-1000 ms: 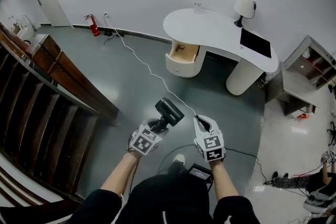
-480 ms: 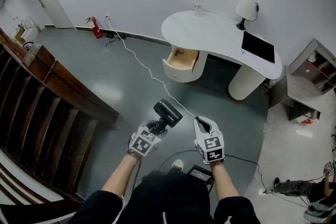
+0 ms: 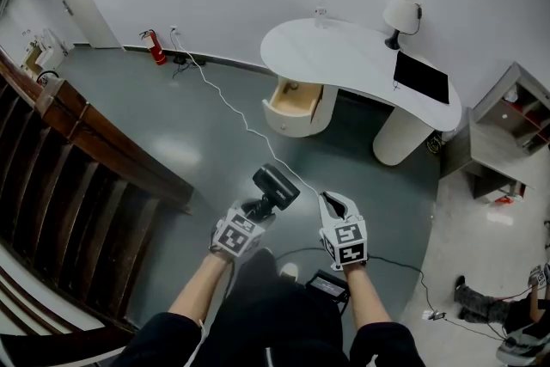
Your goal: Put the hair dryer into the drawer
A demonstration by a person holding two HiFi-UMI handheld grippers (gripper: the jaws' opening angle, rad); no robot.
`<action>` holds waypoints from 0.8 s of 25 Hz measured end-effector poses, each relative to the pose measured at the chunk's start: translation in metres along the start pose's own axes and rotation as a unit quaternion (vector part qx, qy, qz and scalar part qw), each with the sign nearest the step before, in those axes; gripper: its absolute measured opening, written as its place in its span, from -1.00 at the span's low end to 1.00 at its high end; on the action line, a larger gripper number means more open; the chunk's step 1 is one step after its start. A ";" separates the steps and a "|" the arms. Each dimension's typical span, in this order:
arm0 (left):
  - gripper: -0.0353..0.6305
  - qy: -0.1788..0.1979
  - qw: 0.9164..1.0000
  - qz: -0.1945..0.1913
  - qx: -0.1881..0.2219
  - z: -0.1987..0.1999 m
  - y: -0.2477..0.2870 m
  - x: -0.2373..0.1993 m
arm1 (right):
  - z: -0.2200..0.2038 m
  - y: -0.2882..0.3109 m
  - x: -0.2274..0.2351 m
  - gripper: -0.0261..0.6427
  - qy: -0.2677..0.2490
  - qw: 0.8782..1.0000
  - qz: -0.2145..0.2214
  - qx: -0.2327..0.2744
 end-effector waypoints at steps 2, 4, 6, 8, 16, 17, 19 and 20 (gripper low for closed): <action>-0.25 -0.001 1.000 -0.001 0.002 0.002 0.004 -0.001 | -0.002 0.003 0.001 -0.90 0.001 1.000 0.000 -0.005; -0.25 0.000 1.000 -0.002 0.002 0.004 0.007 -0.004 | -0.003 0.007 0.001 -0.89 0.001 1.000 0.001 -0.007; -0.24 0.000 1.000 -0.004 0.002 0.004 0.010 -0.009 | -0.003 0.012 -0.001 -0.90 -0.003 1.000 0.003 -0.010; -0.25 0.000 1.000 -0.008 0.002 0.006 0.012 -0.013 | -0.002 0.019 0.000 -0.90 -0.011 1.000 0.004 -0.012; -0.25 0.004 1.000 -0.024 -0.001 0.021 0.026 -0.053 | 0.013 0.059 0.009 -0.89 -0.012 1.000 -0.007 -0.022; -0.24 0.005 1.000 -0.026 -0.001 0.024 0.028 -0.060 | 0.015 0.065 0.009 -0.90 -0.012 1.000 -0.008 -0.025; -0.25 0.008 1.000 -0.029 -0.004 0.031 0.030 -0.075 | 0.021 0.079 0.009 -0.90 -0.010 0.999 -0.010 -0.030; -0.25 0.008 0.999 -0.031 -0.006 0.034 0.031 -0.083 | 0.024 0.086 0.009 -0.90 -0.009 0.999 -0.011 -0.031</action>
Point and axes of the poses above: the fingertips, and each gripper's own axes: y forward along the fingers, x to its right, z out of its top, the point moved 9 cm from there along -y, backward along the fingers, and after that the axes turned 15 degrees about -z, right-handed, at the moved point
